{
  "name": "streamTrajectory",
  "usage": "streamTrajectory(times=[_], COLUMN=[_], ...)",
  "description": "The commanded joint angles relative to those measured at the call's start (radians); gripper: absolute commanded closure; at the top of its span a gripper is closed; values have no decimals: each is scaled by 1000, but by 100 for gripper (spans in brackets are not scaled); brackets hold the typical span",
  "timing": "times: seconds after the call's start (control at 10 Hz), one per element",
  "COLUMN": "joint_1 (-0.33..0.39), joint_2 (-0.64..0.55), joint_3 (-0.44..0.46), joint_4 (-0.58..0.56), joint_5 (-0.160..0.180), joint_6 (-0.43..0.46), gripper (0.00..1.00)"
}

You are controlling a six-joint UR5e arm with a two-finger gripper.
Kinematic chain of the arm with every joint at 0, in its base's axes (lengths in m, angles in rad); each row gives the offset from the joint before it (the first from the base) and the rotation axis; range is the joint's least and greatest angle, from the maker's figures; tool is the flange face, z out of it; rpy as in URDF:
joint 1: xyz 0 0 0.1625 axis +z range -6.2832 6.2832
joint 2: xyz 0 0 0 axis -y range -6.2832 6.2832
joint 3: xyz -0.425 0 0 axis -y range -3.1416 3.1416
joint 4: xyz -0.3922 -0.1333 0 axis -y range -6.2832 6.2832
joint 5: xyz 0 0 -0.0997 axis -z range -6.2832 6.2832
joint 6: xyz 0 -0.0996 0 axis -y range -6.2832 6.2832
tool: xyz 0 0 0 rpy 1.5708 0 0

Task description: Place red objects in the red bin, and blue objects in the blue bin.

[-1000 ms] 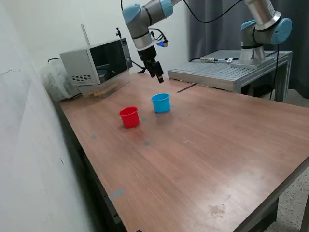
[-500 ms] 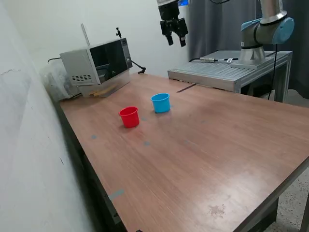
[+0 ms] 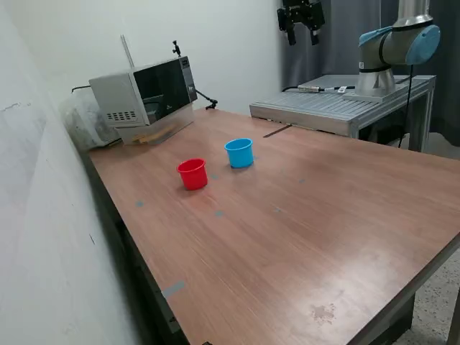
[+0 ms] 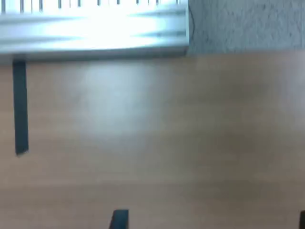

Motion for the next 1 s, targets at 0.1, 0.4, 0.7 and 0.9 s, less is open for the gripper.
streamTrajectory(times=[0.1,0.4,0.7,0.9], joint_1=[1,-12,-10,-10], joint_2=[-164,-190,-192,-192], joint_3=[150,146,144,141], joint_4=[54,290,318,318], joint_5=[-1,-1,-1,-1], joint_6=[0,-1,-1,-1], gripper=[0,0,0,0])
